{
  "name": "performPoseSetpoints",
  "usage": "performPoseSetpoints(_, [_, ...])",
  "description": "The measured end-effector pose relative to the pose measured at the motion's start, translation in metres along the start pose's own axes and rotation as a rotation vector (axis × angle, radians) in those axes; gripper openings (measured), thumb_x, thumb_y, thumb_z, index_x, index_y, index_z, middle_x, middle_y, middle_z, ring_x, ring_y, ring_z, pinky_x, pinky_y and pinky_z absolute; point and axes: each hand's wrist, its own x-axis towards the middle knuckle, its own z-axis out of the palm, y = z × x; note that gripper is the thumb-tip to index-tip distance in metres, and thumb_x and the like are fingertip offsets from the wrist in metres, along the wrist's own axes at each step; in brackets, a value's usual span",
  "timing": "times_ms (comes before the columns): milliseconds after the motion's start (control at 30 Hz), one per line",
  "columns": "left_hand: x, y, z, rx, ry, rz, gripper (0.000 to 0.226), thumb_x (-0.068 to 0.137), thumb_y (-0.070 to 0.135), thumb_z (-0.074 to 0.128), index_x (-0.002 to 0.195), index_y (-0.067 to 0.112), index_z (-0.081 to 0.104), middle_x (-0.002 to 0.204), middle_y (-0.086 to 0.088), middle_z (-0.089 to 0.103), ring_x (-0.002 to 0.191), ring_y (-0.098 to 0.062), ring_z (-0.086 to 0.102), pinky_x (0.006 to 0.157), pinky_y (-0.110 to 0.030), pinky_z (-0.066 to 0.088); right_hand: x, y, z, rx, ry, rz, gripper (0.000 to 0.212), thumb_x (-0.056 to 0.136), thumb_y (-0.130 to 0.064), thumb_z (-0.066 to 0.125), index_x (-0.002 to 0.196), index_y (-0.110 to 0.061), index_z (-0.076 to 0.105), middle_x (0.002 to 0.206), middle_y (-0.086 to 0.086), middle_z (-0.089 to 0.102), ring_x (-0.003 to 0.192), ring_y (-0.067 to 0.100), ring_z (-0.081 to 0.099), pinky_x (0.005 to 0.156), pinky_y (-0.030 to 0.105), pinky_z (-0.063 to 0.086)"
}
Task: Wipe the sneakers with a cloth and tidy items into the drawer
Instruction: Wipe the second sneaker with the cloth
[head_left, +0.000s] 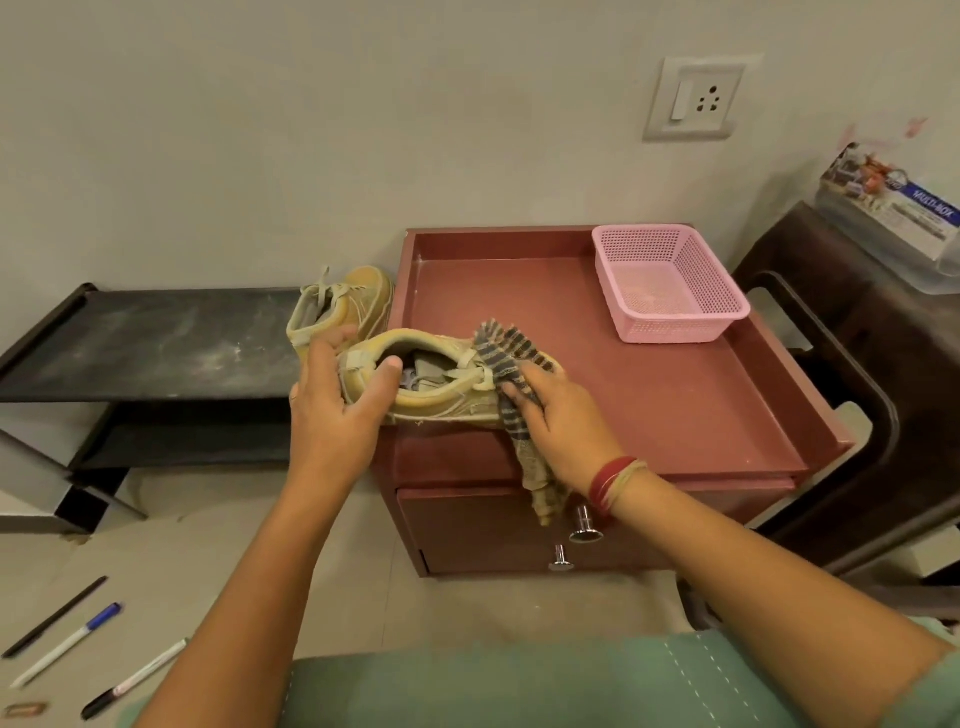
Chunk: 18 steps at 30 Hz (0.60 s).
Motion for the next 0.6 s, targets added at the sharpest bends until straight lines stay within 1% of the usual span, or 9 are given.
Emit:
performPoseSetpoints(100, [-0.002, 0.004, 0.001, -0.007, 0.007, -0.008, 0.063, 0.069, 0.078, 0.055, 0.122, 0.045, 0.047, 0.124, 0.008, 0.057, 0.118, -0.023, 0.053, 0.096, -0.052, 0.047, 0.012, 0.013, -0.007, -0.211, 0.002, 0.136, 0.025, 0.1, -0.026, 0.039, 0.116, -0.015, 0.054, 0.116, 0.017, 0.062, 0.117, 0.034, 0.052, 0.114, 0.042, 0.024])
performPoseSetpoints(167, [-0.002, 0.006, 0.002, -0.002, 0.011, -0.004, 0.07, 0.065, 0.085, 0.053, 0.123, 0.045, 0.046, 0.126, 0.008, 0.055, 0.12, -0.023, 0.051, 0.096, -0.051, 0.047, 0.015, 0.01, -0.013, -0.086, 0.036, 0.168, 0.03, 0.1, -0.025, 0.041, 0.125, -0.017, 0.054, 0.124, 0.01, 0.059, 0.124, 0.026, 0.048, 0.108, 0.026, 0.028])
performPoseSetpoints(233, [-0.002, 0.006, 0.002, 0.015, 0.01, 0.013, 0.072, 0.065, 0.085, 0.053, 0.125, 0.045, 0.044, 0.127, 0.007, 0.054, 0.12, -0.023, 0.051, 0.095, -0.051, 0.048, 0.006, -0.009, -0.014, 0.157, 0.062, 0.047, 0.035, 0.098, -0.016, 0.046, 0.133, -0.015, 0.052, 0.129, -0.004, 0.054, 0.123, 0.005, 0.043, 0.099, 0.004, 0.026])
performPoseSetpoints(267, [-0.001, 0.005, 0.001, 0.021, 0.011, 0.019, 0.069, 0.067, 0.083, 0.054, 0.124, 0.044, 0.045, 0.126, 0.007, 0.054, 0.118, -0.024, 0.052, 0.094, -0.051, 0.048, -0.002, -0.017, -0.011, 0.226, 0.049, -0.027, 0.039, 0.096, -0.01, 0.048, 0.134, -0.014, 0.05, 0.131, -0.009, 0.048, 0.124, -0.002, 0.038, 0.101, 0.001, 0.022])
performPoseSetpoints(300, [0.0, 0.005, 0.0, 0.023, 0.013, 0.025, 0.065, 0.069, 0.079, 0.055, 0.123, 0.043, 0.046, 0.124, 0.006, 0.056, 0.116, -0.023, 0.054, 0.093, -0.05, 0.049, -0.009, -0.02, -0.007, 0.248, 0.016, -0.064, 0.042, 0.095, -0.006, 0.048, 0.136, -0.015, 0.048, 0.134, -0.011, 0.044, 0.127, -0.003, 0.034, 0.105, 0.003, 0.02])
performPoseSetpoints(367, [0.001, 0.006, -0.001, 0.005, 0.021, 0.022, 0.058, 0.071, 0.07, 0.058, 0.119, 0.038, 0.051, 0.117, 0.006, 0.059, 0.109, -0.018, 0.058, 0.089, -0.049, 0.051, -0.008, -0.004, -0.006, 0.114, -0.07, -0.048, 0.047, 0.095, -0.003, 0.044, 0.139, -0.019, 0.044, 0.144, -0.007, 0.039, 0.137, 0.008, 0.031, 0.115, 0.022, 0.02])
performPoseSetpoints(467, [0.001, 0.008, -0.002, -0.024, 0.052, 0.003, 0.061, 0.069, 0.072, 0.058, 0.117, 0.034, 0.056, 0.115, 0.007, 0.06, 0.107, -0.013, 0.058, 0.09, -0.046, 0.052, 0.01, 0.025, -0.021, -0.161, -0.126, 0.164, 0.044, 0.097, -0.007, 0.039, 0.138, -0.022, 0.044, 0.151, 0.002, 0.034, 0.143, 0.025, 0.022, 0.117, 0.041, 0.012])
performPoseSetpoints(533, [0.001, 0.009, 0.0, -0.016, 0.053, 0.008, 0.063, 0.069, 0.073, 0.058, 0.118, 0.034, 0.055, 0.116, 0.007, 0.06, 0.108, -0.013, 0.058, 0.091, -0.046, 0.052, 0.015, 0.02, -0.025, -0.088, -0.095, 0.223, 0.04, 0.099, -0.012, 0.039, 0.137, -0.021, 0.046, 0.151, 0.003, 0.034, 0.143, 0.028, 0.022, 0.118, 0.04, 0.014])
performPoseSetpoints(600, [0.002, 0.01, 0.0, -0.018, 0.063, 0.016, 0.06, 0.07, 0.071, 0.06, 0.117, 0.034, 0.055, 0.114, 0.008, 0.061, 0.105, -0.013, 0.059, 0.089, -0.045, 0.053, 0.008, 0.002, -0.017, 0.072, -0.116, 0.146, 0.04, 0.099, -0.011, 0.042, 0.138, -0.016, 0.045, 0.15, 0.001, 0.034, 0.143, 0.02, 0.022, 0.116, 0.028, 0.014])
